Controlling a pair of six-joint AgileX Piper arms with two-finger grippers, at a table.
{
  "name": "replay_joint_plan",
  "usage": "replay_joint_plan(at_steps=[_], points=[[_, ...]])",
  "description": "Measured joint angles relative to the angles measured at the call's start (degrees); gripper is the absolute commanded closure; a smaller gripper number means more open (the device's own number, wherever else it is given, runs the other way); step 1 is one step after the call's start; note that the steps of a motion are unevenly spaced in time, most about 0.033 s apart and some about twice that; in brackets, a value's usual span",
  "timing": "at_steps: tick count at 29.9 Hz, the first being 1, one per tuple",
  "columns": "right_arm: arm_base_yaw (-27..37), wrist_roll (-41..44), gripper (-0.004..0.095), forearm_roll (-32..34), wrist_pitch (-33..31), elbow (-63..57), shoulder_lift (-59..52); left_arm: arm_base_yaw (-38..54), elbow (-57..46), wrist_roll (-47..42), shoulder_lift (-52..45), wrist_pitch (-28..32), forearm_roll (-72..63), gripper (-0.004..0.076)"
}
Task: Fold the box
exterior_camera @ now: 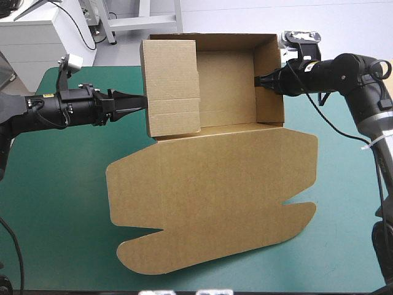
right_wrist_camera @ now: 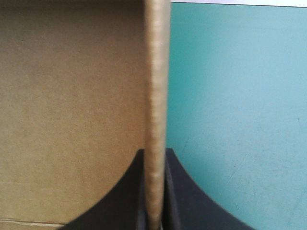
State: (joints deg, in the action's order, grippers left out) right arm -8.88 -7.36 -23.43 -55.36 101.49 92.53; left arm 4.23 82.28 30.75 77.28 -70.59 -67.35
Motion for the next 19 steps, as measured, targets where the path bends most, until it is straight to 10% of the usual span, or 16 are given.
replay_joint_plan(at_steps=[19], points=[[-7.5, 5.0, 0.0921, 9.9, 0.5, 0.0, 1.8, -7.2, 0.0, -6.4, 0.0, 5.1, 16.2, 0.0216]])
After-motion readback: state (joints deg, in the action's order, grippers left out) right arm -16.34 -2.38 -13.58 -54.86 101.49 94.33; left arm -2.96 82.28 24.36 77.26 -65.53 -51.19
